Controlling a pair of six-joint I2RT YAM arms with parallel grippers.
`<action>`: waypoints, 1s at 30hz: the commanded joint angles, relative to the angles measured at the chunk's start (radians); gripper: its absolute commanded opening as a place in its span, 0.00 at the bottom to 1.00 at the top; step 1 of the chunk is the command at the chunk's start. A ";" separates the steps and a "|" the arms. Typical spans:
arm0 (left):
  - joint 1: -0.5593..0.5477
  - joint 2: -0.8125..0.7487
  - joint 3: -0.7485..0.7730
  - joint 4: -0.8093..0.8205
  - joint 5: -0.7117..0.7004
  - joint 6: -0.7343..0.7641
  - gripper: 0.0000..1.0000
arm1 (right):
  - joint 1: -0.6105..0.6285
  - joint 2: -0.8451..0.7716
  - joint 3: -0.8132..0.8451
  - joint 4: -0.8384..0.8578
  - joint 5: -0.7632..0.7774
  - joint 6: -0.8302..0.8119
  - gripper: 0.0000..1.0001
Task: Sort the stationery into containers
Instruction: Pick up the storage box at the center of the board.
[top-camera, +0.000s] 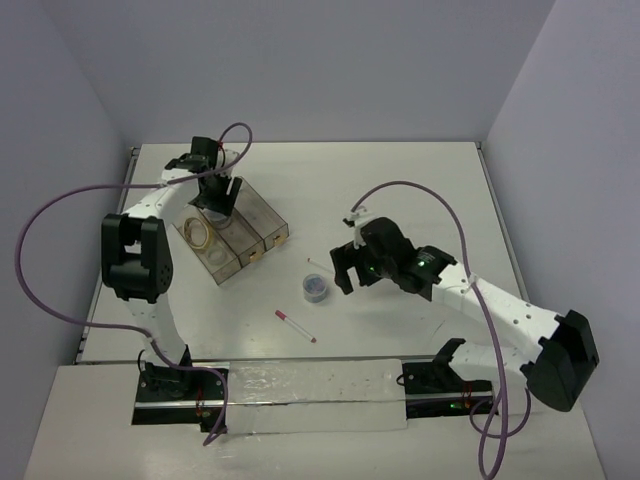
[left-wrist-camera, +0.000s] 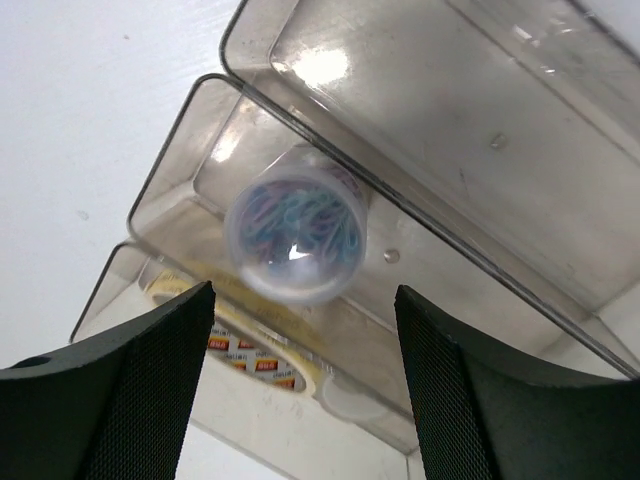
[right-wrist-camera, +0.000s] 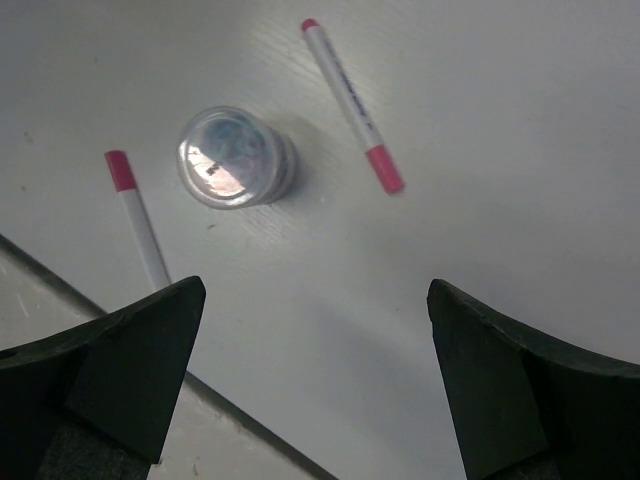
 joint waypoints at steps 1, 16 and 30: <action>0.009 -0.195 0.101 -0.074 0.042 -0.048 0.80 | 0.100 0.091 0.119 0.011 0.063 -0.013 1.00; 0.269 -0.717 -0.376 -0.019 0.095 -0.042 0.84 | 0.181 0.499 0.251 0.089 0.064 -0.017 1.00; 0.358 -0.747 -0.386 -0.012 0.160 -0.032 0.84 | 0.186 0.653 0.379 0.041 0.094 -0.030 0.40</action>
